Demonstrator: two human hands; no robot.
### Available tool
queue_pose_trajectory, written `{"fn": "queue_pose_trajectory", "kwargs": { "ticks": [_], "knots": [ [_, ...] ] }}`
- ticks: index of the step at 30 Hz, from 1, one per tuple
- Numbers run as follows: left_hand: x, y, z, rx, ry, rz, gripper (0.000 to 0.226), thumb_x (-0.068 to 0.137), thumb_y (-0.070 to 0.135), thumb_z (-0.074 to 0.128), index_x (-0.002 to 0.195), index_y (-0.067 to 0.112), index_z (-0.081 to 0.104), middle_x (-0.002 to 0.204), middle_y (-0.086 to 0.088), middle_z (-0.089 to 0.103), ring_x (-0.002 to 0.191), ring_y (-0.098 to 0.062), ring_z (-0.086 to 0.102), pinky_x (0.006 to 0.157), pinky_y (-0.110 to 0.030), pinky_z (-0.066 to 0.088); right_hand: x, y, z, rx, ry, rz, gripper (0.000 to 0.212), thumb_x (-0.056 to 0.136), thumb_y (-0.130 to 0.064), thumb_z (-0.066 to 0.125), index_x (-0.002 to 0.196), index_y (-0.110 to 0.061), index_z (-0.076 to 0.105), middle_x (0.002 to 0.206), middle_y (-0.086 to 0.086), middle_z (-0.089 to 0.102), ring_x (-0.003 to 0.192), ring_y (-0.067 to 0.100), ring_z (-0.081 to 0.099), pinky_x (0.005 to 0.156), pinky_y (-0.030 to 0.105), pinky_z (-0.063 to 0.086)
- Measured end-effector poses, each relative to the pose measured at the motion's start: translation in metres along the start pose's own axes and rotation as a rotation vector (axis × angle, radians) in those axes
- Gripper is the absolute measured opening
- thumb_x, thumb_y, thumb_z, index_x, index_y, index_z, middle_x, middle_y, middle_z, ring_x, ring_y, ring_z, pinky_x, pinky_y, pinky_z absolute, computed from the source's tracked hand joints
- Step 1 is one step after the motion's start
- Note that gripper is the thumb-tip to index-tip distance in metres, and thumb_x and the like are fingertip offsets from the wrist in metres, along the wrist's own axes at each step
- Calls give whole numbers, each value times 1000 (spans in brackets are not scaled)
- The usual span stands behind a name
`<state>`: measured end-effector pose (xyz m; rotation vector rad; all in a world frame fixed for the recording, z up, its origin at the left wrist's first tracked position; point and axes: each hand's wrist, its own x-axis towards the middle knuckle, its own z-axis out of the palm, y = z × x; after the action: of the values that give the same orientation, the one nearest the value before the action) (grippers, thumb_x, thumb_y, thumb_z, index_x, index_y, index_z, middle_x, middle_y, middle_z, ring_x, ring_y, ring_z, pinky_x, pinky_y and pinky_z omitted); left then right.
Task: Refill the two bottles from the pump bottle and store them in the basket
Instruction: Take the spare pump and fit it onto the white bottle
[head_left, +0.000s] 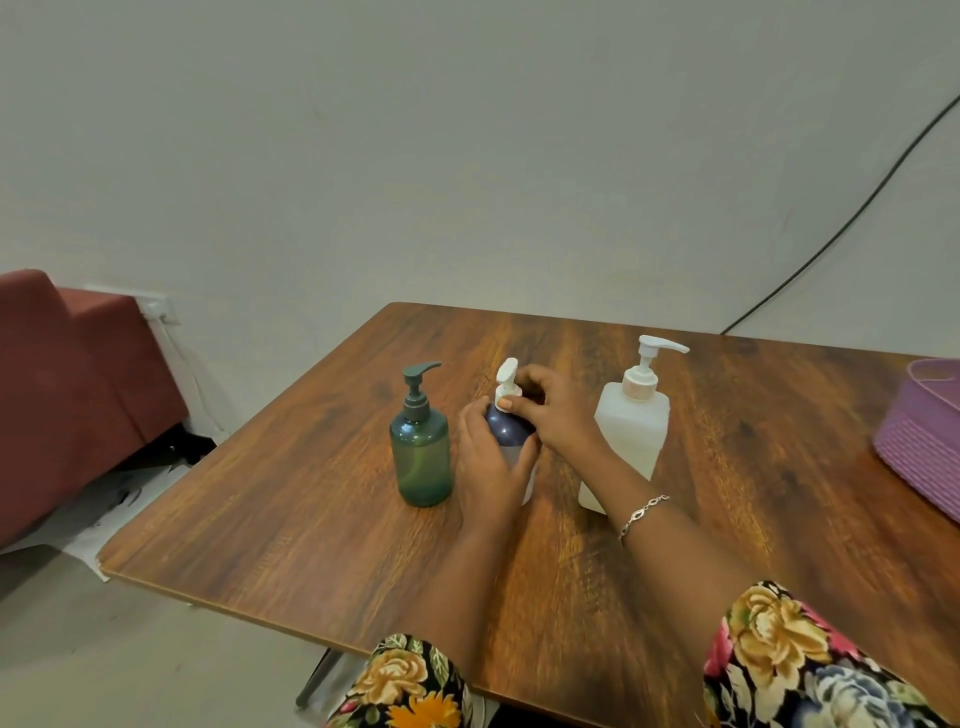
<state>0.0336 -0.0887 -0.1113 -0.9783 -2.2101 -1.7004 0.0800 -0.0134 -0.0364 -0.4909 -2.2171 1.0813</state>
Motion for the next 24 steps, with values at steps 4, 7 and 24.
{"fn": "queue_pose_trajectory", "kwargs": {
  "ticks": [4,7,24],
  "knots": [
    [1,-2,1,-29,10,0,69,73,52,57,124,8,44,120,-6,49,110,-22,51,89,-45,47,-1,3,5,-6,68,31,24,76,-19,75,88,-18,55,86,-9,58,77,4,54,67,13,43],
    [0,0,0,-41,18,11,68,72,54,56,122,10,45,117,-3,50,107,-19,52,87,-43,48,0,3,3,58,50,58,27,76,-17,75,94,-17,56,93,-6,59,85,6,56,70,12,43],
    [2,-4,1,-7,16,30,68,73,54,58,123,12,43,117,-1,48,105,-18,52,86,-41,49,-1,10,5,240,-22,71,34,86,-13,63,119,-11,56,116,1,59,105,13,56,91,25,47]
  ]
}}
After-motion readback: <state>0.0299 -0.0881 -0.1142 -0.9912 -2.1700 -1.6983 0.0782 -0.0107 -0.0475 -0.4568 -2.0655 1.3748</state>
